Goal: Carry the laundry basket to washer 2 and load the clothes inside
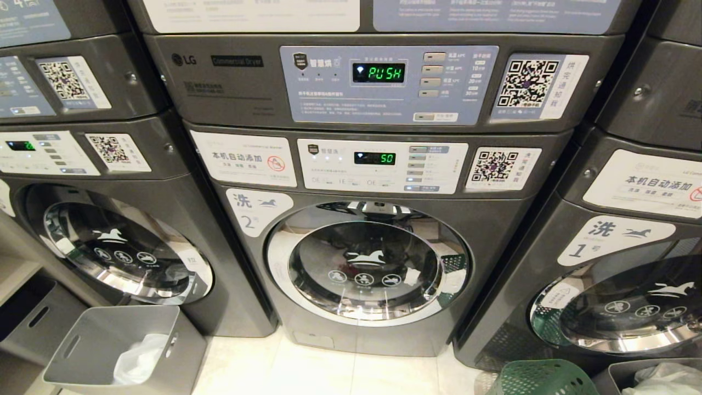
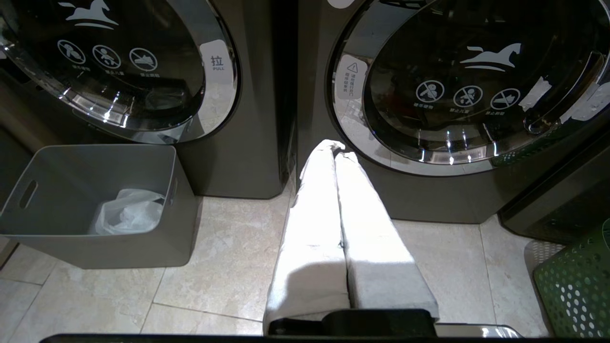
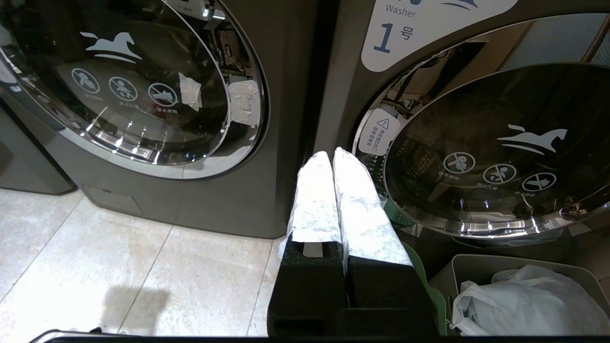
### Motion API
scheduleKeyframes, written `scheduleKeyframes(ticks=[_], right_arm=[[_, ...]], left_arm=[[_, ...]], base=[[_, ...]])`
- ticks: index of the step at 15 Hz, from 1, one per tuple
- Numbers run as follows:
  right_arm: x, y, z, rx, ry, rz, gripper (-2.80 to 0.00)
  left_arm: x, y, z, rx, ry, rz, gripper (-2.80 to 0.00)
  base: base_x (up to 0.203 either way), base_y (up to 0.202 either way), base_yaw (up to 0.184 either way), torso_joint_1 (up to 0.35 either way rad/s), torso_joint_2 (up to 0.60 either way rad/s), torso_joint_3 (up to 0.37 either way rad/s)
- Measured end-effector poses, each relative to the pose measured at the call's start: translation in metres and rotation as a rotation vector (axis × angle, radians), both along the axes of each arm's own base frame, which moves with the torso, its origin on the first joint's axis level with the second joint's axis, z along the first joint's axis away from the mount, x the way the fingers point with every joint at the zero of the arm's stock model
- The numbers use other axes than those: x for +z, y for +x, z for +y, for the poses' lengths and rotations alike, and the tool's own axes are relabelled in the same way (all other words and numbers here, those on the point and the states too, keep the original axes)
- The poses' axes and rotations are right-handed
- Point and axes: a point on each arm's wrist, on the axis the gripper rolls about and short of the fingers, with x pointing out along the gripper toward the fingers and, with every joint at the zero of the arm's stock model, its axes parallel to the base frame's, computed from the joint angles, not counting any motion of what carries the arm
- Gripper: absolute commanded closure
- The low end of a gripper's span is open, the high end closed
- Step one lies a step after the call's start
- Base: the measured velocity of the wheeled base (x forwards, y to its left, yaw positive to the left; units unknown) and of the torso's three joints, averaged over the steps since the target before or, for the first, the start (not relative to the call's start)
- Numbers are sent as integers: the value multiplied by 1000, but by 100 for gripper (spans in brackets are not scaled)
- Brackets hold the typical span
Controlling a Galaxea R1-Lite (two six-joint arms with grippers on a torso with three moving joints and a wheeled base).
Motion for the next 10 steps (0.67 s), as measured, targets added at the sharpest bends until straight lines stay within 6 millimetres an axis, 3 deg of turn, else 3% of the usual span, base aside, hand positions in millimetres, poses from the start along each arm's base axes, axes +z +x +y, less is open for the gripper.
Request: scheduleKeyframes(ticks=[10], right_arm=[[0, 0, 0, -1, 10, 2, 0]], left_arm=[[0, 0, 0, 0, 0, 0, 0]], base=[[0, 0, 0, 0, 0, 0]])
